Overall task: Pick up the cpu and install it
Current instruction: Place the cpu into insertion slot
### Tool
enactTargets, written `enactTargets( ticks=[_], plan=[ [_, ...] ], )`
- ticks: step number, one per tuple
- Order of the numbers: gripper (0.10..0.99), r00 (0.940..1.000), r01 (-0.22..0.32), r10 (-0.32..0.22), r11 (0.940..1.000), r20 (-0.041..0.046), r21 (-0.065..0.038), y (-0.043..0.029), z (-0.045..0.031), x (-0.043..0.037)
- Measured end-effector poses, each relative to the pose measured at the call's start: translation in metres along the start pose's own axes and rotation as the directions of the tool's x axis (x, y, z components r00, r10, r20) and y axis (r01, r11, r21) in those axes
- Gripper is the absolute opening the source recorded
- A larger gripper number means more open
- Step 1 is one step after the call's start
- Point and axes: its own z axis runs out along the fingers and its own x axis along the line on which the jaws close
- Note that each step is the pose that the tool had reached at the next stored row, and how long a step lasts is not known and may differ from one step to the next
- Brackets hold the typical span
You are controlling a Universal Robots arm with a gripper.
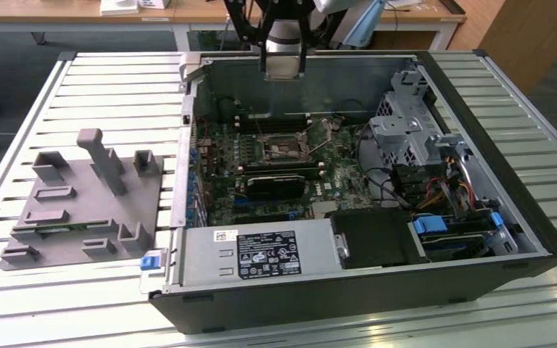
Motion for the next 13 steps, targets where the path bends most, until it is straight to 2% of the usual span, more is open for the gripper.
enactTargets(
  ticks=[3, 7, 10, 13],
  plan=[
    [0.533, 0.9985, -0.055, 0.055, 0.9985, 0.0039, 0.000, 0.0000, 0.0006, 0.0000],
    [0.533, 0.9919, -0.127, 0.127, 0.9919, 0.0089, -0.001, -0.0001, 0.0013, 0.0000],
    [0.533, 0.9834, -0.181, 0.181, 0.9835, 0.0126, -0.001, -0.0001, 0.0019, 0.0000],
    [0.533, 0.9724, -0.233, 0.233, 0.9725, 0.0162, -0.002, -0.0001, 0.0024, 0.0000]
  ],
)
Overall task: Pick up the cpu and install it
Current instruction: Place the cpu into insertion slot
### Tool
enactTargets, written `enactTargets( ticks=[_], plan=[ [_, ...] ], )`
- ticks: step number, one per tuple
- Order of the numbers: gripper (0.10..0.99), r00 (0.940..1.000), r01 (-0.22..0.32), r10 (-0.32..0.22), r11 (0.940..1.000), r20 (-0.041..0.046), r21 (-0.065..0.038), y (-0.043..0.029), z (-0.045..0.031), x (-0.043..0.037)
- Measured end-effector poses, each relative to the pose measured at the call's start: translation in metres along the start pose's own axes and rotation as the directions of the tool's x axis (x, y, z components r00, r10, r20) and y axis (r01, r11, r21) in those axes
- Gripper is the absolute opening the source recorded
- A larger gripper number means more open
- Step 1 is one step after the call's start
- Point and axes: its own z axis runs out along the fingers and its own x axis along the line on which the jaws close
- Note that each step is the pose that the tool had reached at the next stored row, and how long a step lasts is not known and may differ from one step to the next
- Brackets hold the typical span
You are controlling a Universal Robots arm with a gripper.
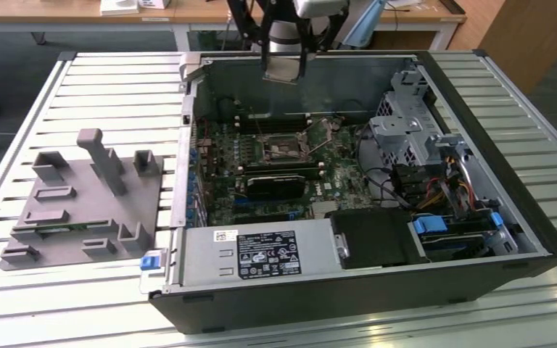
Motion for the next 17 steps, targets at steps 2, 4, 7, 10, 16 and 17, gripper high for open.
enactTargets(
  ticks=[2, 4, 7, 10, 16, 17],
  plan=[
    [0.533, 0.9994, -0.035, 0.035, 0.9994, 0.0025, 0.000, 0.0000, 0.0003, 0.0000],
    [0.533, 0.9975, -0.070, 0.070, 0.9975, 0.0049, 0.000, -0.0001, 0.0006, 0.0000],
    [0.533, 0.9923, -0.124, 0.124, 0.9923, 0.0087, 0.000, -0.0001, 0.0008, 0.0000],
    [0.533, 0.9848, -0.173, 0.173, 0.9849, 0.0121, -0.001, -0.0001, 0.0011, 0.0000],
    [0.533, 0.9638, -0.266, 0.266, 0.9640, 0.0186, -0.002, -0.0001, 0.0015, 0.0000],
    [0.533, 0.9595, -0.281, 0.281, 0.9597, 0.0196, -0.002, -0.0001, 0.0016, 0.0000]
  ],
)
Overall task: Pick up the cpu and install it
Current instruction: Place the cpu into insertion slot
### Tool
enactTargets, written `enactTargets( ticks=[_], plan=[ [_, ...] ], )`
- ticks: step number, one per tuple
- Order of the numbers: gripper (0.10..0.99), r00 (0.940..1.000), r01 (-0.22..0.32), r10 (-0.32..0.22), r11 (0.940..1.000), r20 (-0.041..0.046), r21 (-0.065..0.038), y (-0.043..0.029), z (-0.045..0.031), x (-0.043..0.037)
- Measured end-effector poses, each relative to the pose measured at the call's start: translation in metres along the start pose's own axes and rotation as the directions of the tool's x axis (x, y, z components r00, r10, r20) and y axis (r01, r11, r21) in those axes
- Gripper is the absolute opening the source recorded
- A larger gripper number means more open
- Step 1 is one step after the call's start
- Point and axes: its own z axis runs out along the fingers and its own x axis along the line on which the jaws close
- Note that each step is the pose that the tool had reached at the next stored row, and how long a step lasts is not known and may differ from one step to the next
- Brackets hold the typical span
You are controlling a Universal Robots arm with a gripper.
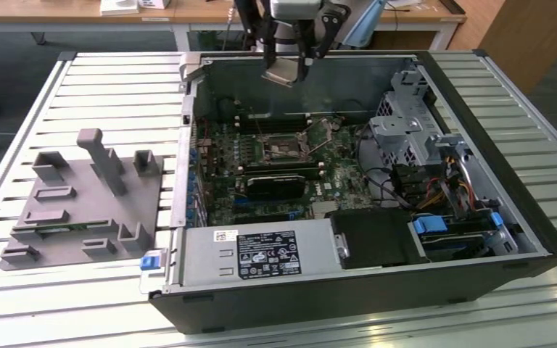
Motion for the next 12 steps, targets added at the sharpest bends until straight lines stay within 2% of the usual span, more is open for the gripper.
enactTargets(
  ticks=[6, 12],
  plan=[
    [0.533, 0.9964, -0.085, 0.085, 0.9964, 0.0059, 0.000, 0.0000, 0.0004, 0.0000],
    [0.533, 0.9867, -0.162, 0.162, 0.9867, 0.0113, -0.001, 0.0000, 0.0007, 0.0000]
  ],
)
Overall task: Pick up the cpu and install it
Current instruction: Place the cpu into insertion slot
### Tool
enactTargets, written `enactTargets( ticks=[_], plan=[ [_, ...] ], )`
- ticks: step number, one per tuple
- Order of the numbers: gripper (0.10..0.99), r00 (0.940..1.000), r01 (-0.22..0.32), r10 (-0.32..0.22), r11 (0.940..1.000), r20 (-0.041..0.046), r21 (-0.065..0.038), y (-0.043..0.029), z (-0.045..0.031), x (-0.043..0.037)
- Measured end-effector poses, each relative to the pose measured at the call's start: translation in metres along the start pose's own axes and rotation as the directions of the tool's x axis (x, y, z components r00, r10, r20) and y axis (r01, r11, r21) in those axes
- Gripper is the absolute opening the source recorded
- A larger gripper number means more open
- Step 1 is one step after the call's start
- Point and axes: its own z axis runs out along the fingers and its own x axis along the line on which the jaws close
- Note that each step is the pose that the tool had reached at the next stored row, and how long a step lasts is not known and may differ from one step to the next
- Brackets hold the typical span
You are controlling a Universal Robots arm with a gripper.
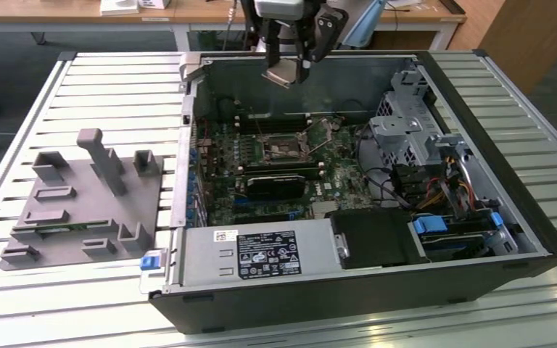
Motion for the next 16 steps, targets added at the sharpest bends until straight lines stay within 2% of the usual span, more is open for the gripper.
enactTargets(
  ticks=[4, 8, 16],
  plan=[
    [0.533, 0.9987, -0.050, 0.050, 0.9987, 0.0035, 0.000, 0.0000, 0.0002, 0.0000],
    [0.533, 0.9950, -0.100, 0.100, 0.9950, 0.0070, 0.000, 0.0000, 0.0004, 0.0000],
    [0.533, 0.9806, -0.195, 0.195, 0.9807, 0.0137, -0.001, 0.0000, 0.0008, 0.0000]
  ],
)
